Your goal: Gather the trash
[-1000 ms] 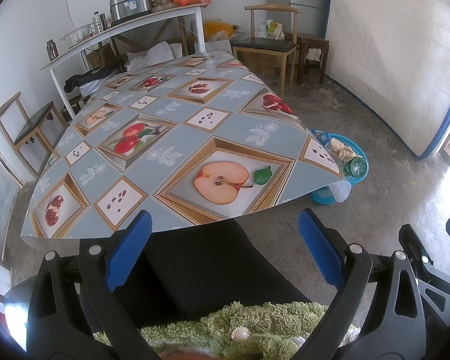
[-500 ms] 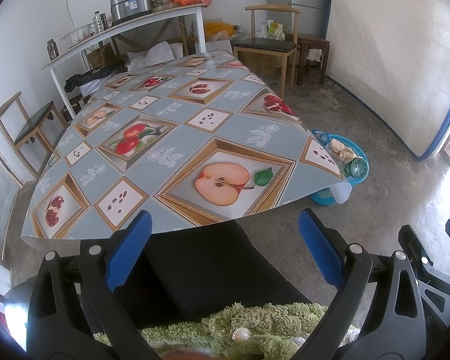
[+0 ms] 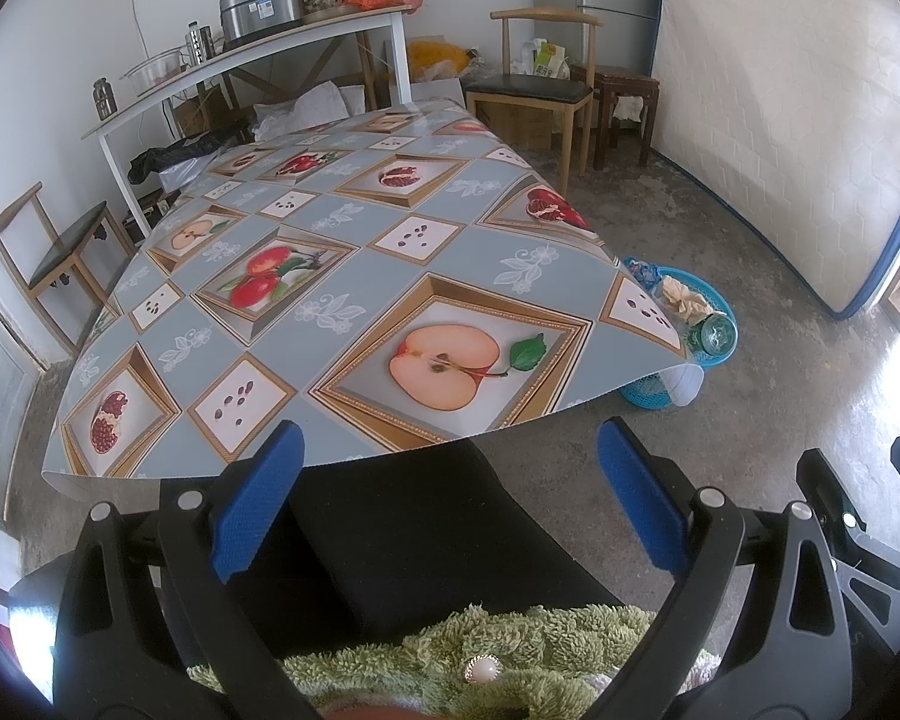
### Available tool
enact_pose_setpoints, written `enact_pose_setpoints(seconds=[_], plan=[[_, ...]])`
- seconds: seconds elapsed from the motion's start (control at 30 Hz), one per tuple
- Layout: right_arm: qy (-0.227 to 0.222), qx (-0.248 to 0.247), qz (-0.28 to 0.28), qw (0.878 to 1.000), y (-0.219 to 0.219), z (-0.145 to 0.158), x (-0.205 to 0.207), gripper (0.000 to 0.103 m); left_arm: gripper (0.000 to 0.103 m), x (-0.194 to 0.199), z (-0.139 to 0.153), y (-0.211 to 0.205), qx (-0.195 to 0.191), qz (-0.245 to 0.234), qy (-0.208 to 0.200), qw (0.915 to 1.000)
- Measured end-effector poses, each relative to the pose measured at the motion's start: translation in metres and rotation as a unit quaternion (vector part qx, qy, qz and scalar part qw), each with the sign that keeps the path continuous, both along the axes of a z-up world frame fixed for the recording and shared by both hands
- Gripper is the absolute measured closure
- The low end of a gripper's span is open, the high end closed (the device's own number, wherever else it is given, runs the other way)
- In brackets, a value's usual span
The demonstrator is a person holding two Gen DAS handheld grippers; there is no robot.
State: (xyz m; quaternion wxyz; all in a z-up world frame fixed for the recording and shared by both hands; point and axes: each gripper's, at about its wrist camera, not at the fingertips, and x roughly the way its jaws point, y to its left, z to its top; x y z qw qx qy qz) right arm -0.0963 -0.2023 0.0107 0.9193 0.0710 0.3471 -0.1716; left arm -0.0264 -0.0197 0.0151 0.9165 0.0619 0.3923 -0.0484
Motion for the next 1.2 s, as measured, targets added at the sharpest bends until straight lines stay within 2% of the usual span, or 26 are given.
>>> enact_pose_setpoints(seconds=[1.2], plan=[[0.001,0.001,0.002,1.0,0.0038,-0.0013,0.0017,0.006,0.009,-0.0022,-0.0017,0.0007,0.0,-0.001,0.002,1.0]])
